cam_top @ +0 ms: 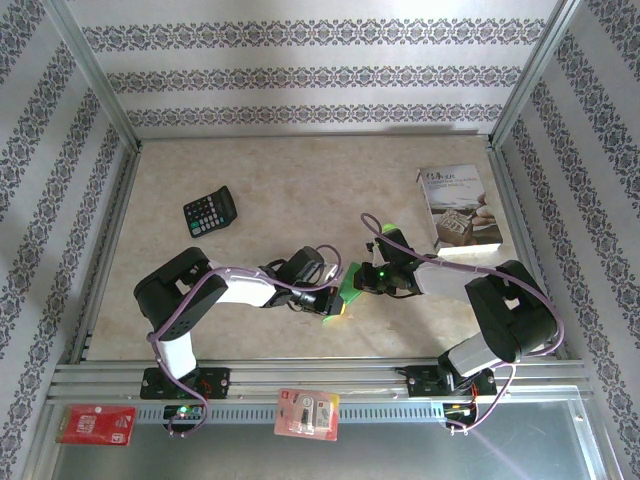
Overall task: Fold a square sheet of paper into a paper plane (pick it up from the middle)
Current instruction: Fold the wing for the fifth time at the center of the table.
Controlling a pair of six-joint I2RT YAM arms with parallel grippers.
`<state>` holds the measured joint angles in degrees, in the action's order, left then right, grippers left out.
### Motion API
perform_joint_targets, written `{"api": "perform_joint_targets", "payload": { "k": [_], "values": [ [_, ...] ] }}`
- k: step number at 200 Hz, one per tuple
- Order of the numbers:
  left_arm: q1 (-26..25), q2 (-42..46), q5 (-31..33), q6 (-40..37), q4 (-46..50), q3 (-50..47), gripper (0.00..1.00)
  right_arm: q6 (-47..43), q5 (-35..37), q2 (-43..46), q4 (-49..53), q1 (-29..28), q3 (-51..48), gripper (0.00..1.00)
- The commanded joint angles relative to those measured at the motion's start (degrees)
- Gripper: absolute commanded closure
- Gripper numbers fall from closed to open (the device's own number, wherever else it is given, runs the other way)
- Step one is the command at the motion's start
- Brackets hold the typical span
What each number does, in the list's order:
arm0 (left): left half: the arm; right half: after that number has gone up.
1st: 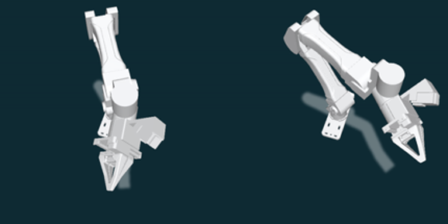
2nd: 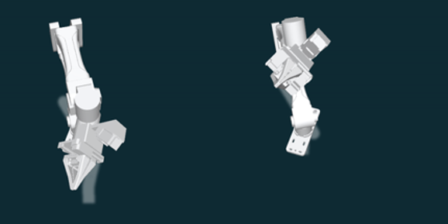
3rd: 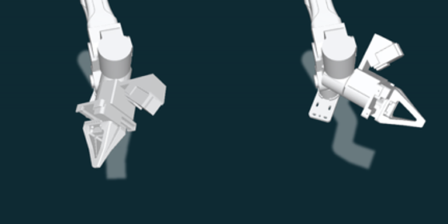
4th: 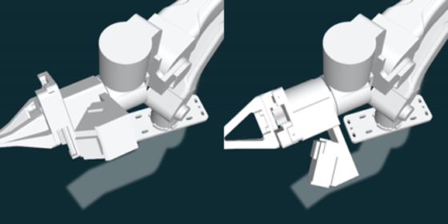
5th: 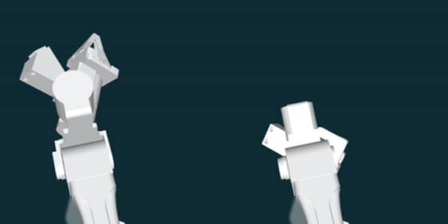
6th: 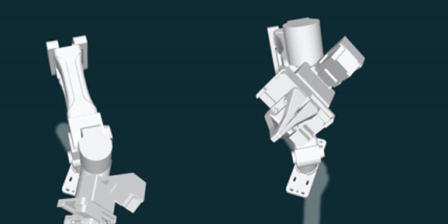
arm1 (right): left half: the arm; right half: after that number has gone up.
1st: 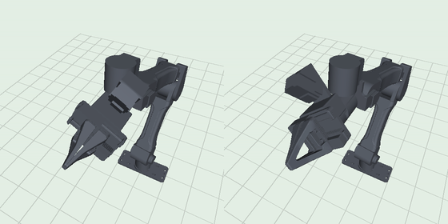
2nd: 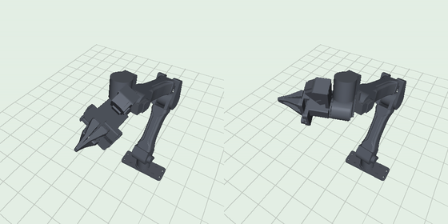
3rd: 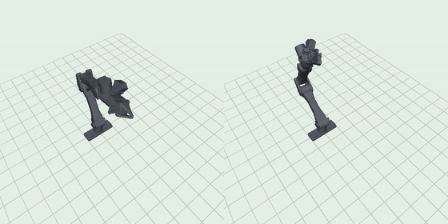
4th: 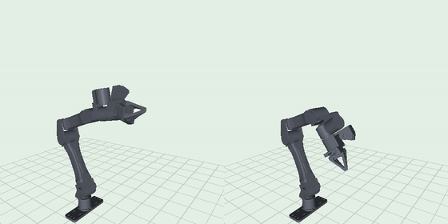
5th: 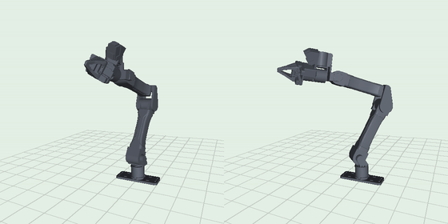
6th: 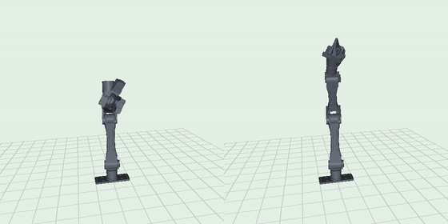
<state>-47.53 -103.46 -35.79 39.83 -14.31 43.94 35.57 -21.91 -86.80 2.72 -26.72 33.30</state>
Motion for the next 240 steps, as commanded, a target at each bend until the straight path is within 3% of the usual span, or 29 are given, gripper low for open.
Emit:
{"api": "perform_joint_targets", "payload": {
  "k": [1,165,240],
  "values": [
    [0.55,-0.58,-0.25,1.35,0.68,-3.35,0.96,-1.05,3.98,-2.40,3.58,0.77,-1.75,0.89],
    [0.51,6.92,-2.30,6.22,-0.92,-15.74,0.97,2.23,7.26,-6.01,8.42,1.32,-0.18,0.95],
    [0.53,14.78,-1.20,1.95,9.54,-15.52,0.98,1.86,6.79,-6.54,8.61,1.28,0.19,0.96]
  ]
}}
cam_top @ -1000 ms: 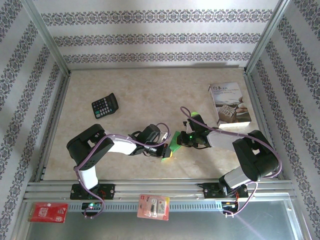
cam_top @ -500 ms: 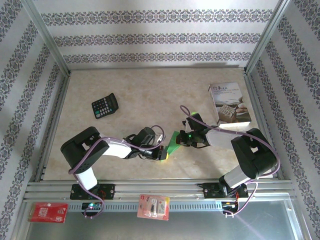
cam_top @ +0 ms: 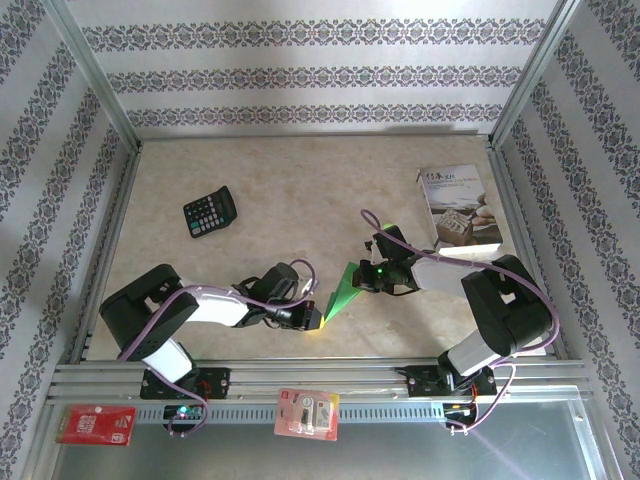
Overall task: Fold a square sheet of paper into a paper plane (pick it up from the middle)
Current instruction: Fold the wing for the fifth time at the center of the table.
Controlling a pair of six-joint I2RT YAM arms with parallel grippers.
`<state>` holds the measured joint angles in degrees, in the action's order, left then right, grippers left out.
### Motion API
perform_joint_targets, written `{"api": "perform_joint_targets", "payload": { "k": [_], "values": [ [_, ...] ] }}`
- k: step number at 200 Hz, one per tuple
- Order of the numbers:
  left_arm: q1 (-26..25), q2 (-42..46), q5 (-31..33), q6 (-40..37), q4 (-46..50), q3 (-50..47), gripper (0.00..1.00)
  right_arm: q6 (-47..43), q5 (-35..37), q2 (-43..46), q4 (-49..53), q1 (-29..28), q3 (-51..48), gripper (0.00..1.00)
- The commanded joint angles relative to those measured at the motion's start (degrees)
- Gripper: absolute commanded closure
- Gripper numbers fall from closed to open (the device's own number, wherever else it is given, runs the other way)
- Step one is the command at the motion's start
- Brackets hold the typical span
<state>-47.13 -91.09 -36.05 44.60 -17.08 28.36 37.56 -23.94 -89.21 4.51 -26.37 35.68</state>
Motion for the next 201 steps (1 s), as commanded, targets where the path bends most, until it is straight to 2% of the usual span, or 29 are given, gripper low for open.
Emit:
{"api": "perform_joint_targets", "payload": {
  "k": [1,30,60,107,164,201],
  "values": [
    [0.13,2.54,-0.94,-2.88,12.46,0.26,0.98,-0.17,8.87,-4.13,6.82,0.95,-2.20,0.96],
    [0.07,5.13,-3.11,-1.69,10.80,4.65,0.96,-0.21,8.74,-3.97,6.67,0.97,-2.20,0.96],
    [-1.09,1.41,-4.51,-0.70,6.67,9.52,0.94,-0.25,8.65,-3.96,6.56,0.97,-2.28,0.96],
    [-0.73,-6.48,0.17,-4.46,10.24,16.44,0.95,-0.33,8.49,-3.69,6.28,0.98,-2.47,0.96],
    [1.38,-11.79,1.07,-6.38,10.40,16.82,0.99,-0.58,8.04,-3.00,6.27,1.06,-2.42,0.95],
    [2.58,-13.00,0.91,-6.34,9.19,14.09,1.00,-2.51,6.43,-1.14,5.62,0.84,-0.94,0.90]
  ]
}}
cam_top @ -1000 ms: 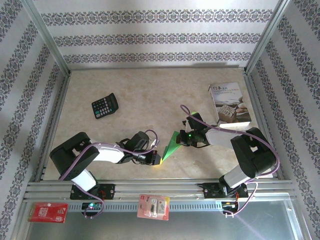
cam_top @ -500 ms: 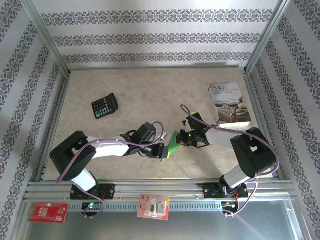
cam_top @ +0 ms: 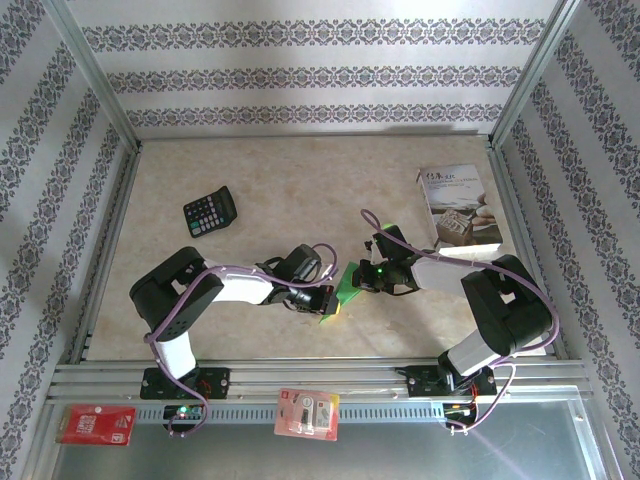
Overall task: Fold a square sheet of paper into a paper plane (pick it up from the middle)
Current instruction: Fold the wing for the fifth time at the center of the table.
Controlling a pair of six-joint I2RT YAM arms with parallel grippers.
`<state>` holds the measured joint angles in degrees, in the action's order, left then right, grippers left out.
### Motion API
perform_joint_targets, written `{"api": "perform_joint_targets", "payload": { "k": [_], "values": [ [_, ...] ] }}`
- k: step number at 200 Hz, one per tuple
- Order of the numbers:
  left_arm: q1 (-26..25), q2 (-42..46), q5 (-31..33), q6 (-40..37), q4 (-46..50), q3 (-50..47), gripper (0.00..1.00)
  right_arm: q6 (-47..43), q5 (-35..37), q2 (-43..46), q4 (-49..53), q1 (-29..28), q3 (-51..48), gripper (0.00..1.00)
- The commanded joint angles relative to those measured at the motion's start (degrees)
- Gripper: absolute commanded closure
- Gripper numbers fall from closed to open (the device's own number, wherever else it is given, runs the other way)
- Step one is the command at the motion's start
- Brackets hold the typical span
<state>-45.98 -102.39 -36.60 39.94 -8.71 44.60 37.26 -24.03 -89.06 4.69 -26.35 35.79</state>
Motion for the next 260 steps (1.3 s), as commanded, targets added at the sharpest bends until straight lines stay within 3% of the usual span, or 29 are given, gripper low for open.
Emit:
{"api": "perform_joint_targets", "payload": {
  "k": [1,67,113,192,260],
  "values": [
    [1.46,-1.73,1.45,-1.70,0.81,-2.15,1.00,-2.24,6.44,-1.16,5.39,0.84,-1.02,0.90],
    [1.86,-4.39,-1.59,3.11,-7.21,-6.71,1.00,-0.93,1.02,9.50,1.66,-2.35,-2.24,0.81],
    [1.94,-4.48,-2.20,3.60,-7.67,-6.82,1.00,6.42,1.37,12.45,-5.33,-6.66,-7.63,0.92],
    [1.94,-3.88,-1.81,2.43,-5.62,-6.30,1.00,10.20,2.04,7.63,-12.01,-11.56,-8.63,0.95],
    [2.03,-4.10,-1.40,2.03,-4.32,-6.19,1.00,9.31,4.58,3.26,-12.00,-9.90,-8.44,0.96]
  ]
}}
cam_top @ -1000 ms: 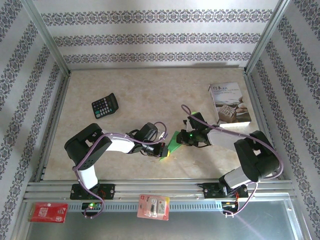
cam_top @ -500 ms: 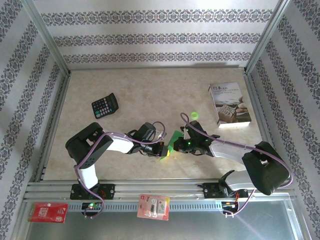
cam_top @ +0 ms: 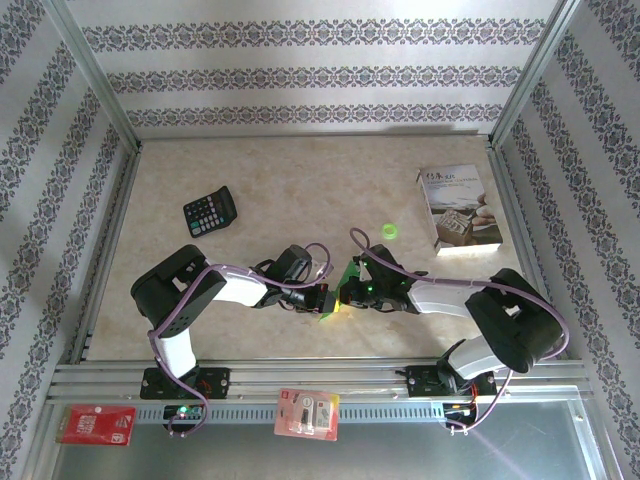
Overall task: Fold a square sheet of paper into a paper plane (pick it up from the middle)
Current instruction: Fold the wing for the fifth time at the center of the table.
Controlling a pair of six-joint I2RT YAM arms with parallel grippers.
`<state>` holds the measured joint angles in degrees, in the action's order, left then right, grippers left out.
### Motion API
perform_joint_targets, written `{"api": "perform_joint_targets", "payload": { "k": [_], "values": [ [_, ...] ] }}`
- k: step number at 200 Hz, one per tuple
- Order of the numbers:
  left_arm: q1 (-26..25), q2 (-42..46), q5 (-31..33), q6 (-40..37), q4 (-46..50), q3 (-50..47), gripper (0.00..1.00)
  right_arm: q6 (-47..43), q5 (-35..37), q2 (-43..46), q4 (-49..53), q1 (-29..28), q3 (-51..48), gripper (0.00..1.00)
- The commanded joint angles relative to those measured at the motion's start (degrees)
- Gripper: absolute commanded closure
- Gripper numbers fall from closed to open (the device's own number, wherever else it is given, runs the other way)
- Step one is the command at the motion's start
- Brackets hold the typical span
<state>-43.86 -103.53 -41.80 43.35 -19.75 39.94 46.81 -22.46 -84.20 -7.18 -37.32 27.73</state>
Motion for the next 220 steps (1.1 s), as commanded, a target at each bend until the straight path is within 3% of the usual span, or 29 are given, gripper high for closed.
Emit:
{"api": "perform_joint_targets", "payload": {
  "k": [1,91,220],
  "values": [
    [-0.13,-2.94,3.82,-1.36,6.73,-1.54,1.00,-0.28,3.11,-1.58,-0.08,1.18,-0.38,0.96],
    [-0.09,-3.70,5.18,-2.98,9.27,-3.06,1.00,-2.37,2.16,-2.74,0.79,9.38,-0.90,0.97],
    [-0.09,-3.11,5.16,-3.27,10.16,-3.65,1.00,-1.16,6.91,-4.73,4.32,19.57,2.05,0.97]
  ]
}}
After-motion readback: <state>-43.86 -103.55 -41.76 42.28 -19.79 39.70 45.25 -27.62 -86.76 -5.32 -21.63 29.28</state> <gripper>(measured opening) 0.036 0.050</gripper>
